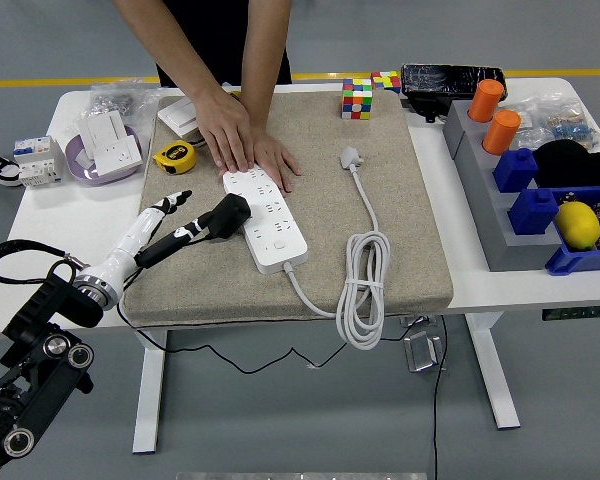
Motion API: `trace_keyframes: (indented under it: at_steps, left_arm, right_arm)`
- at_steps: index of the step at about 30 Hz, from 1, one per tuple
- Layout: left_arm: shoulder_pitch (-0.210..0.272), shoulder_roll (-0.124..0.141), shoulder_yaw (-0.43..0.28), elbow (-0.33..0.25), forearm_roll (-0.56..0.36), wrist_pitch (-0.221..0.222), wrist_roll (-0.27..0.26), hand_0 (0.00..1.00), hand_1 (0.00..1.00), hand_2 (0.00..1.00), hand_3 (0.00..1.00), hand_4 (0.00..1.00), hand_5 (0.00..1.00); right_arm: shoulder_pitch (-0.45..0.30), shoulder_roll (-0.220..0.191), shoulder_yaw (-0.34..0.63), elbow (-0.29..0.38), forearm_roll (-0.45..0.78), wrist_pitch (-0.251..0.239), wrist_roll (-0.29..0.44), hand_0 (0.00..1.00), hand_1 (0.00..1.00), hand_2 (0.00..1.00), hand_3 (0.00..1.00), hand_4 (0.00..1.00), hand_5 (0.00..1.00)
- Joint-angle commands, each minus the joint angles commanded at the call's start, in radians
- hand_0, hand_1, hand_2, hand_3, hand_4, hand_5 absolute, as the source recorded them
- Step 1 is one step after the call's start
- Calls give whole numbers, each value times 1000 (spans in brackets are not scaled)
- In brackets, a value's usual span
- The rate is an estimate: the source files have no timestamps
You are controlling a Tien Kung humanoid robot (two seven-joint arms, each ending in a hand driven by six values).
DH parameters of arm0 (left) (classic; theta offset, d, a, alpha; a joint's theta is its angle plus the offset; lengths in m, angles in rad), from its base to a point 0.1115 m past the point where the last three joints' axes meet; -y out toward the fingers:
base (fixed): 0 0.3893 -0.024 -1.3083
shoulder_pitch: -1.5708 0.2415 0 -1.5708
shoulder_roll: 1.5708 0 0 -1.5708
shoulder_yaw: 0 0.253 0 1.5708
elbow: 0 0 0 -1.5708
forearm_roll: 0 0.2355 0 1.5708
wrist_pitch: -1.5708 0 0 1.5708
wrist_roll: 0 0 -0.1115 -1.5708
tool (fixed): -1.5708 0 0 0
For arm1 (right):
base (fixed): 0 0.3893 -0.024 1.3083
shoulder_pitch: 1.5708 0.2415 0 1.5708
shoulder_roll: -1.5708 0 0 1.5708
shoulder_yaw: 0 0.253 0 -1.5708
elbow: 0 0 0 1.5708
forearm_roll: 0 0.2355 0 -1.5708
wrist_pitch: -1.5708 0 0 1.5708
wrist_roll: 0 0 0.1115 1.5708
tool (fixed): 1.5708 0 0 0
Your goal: Pick up the plug,place it near the board,insert it into the board,press the button
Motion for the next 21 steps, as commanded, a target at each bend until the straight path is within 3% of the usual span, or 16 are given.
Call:
trace_keyframes:
  at_steps: [9, 21]
  left_arm:
    - [-34, -11, 38, 37, 1, 6, -6, 998, 998, 983, 945, 998, 998]
    - [-79, -1, 103, 57, -18, 7, -5, 998, 998, 980, 937, 998, 998]
  right_arm:
    - [0, -2, -3, 0, -1, 1, 1, 998, 895, 826, 837, 998, 998]
    - [10, -5, -3, -1, 0, 0, 1, 998, 894, 826, 837, 998, 998]
